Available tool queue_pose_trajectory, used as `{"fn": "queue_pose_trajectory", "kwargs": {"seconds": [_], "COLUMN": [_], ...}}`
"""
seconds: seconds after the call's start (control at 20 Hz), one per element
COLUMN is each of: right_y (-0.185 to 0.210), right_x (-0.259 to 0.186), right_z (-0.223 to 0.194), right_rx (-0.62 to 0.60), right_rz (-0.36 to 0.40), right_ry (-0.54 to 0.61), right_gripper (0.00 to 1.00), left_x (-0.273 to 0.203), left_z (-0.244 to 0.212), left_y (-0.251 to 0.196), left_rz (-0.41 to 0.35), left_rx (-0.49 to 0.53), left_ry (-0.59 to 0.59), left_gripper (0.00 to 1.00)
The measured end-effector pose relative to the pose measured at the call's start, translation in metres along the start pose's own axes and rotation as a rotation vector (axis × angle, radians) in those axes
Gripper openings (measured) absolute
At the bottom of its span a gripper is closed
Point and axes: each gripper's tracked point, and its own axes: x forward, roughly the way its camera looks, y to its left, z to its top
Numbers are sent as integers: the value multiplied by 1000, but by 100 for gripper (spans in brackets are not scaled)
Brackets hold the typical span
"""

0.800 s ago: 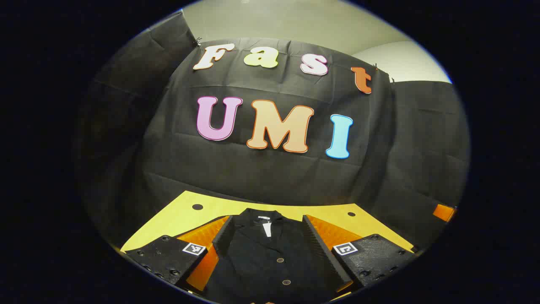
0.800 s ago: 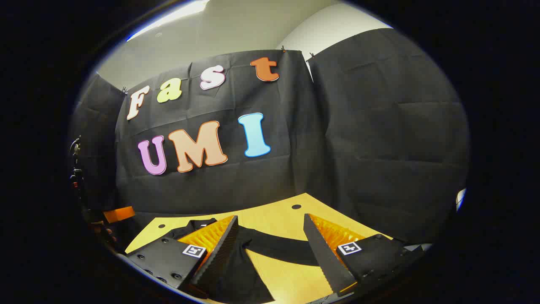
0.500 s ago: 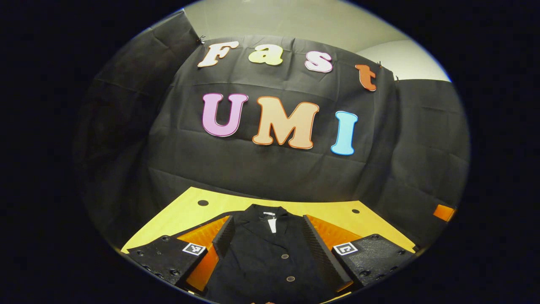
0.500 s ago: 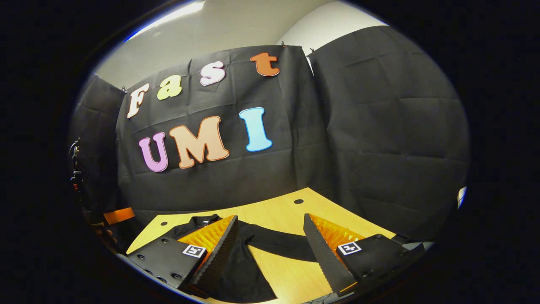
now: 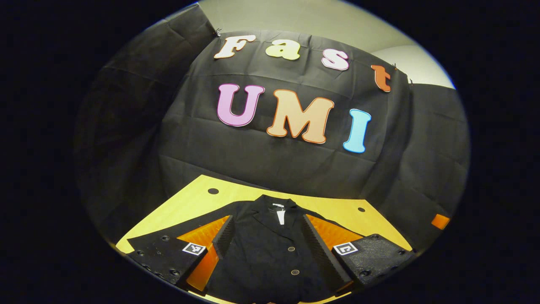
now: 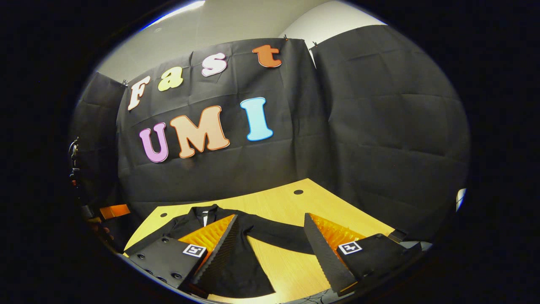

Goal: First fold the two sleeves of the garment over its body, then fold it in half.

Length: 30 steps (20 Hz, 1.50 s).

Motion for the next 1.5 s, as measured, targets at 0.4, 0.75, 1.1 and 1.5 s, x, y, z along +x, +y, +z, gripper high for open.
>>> {"fn": "queue_pose_trajectory", "kwargs": {"seconds": [0.4,0.75,1.1,1.5], "right_y": [2,2,6,6], "right_x": [-1,-3,-1,35], "right_z": [-16,-20,-27,-19], "right_rx": [23,20,5,-69], "right_rz": [-20,-30,-25,4], "right_ry": [23,32,53,71], "right_gripper": [97,97,97,98], "left_x": [2,0,-4,-8], "left_z": [-2,-6,-17,-13], "left_y": [-2,4,21,39], "left_rz": [-25,-24,7,62], "left_rx": [44,48,59,78], "left_ry": [11,20,46,31], "left_gripper": [93,93,93,93]}}
